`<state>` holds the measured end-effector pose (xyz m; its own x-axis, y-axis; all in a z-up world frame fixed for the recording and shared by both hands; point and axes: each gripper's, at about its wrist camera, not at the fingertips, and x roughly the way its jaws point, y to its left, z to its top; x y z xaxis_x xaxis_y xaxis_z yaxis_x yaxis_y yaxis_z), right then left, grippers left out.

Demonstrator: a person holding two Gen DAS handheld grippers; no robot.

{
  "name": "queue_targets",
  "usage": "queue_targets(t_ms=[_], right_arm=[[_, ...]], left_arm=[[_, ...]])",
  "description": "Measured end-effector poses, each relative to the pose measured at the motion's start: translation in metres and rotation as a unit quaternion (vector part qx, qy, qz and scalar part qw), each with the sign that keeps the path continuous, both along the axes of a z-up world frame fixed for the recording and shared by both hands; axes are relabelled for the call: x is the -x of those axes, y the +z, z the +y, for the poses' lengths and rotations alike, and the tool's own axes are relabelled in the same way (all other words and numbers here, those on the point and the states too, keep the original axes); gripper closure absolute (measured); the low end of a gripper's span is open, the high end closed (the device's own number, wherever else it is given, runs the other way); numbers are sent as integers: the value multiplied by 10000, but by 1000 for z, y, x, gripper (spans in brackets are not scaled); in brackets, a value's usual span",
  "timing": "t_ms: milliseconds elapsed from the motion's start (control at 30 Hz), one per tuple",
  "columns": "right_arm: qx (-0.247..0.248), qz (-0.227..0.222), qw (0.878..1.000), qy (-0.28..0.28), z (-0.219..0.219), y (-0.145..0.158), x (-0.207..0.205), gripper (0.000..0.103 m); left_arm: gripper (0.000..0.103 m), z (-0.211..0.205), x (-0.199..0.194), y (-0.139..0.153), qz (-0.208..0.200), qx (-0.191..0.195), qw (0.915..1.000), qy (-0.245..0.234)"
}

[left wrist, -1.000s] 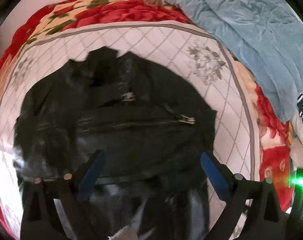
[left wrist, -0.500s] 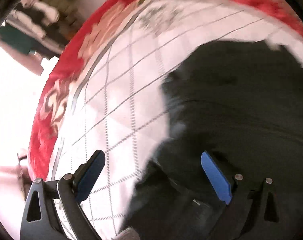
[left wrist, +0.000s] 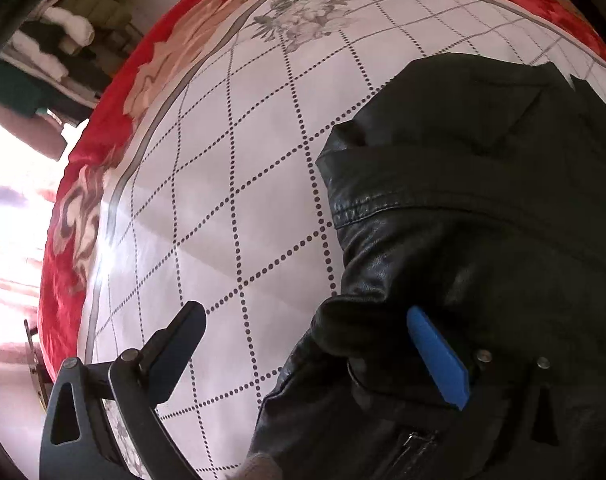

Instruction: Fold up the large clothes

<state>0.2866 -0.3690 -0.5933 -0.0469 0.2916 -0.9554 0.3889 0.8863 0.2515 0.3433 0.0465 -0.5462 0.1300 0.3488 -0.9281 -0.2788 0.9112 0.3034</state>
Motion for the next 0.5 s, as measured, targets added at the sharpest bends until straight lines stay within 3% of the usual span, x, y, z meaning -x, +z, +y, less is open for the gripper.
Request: queue_targets(t_ms=[133,267,400,467,500], right_arm=[[-482,-58,9988,-45,-2,-7,30,44],[-661,81,9974,293,16,-26,52,44],[-410,68,9977,537,35,-36,54,45],[-230,3,9979,612,40,-37,57,60],[-140,-7,9981,600,43,-36,60,79]], left_arm=[[0,-1,-1,10,45,-66,9999,-122],[0,-14,13,35,-78,206,9992,-346],[0,-35,44,39,65,354,9979,-546],[0,-41,58,25,313,334,9969,-639],[0,-44,67,13,471,312,9964,-640]])
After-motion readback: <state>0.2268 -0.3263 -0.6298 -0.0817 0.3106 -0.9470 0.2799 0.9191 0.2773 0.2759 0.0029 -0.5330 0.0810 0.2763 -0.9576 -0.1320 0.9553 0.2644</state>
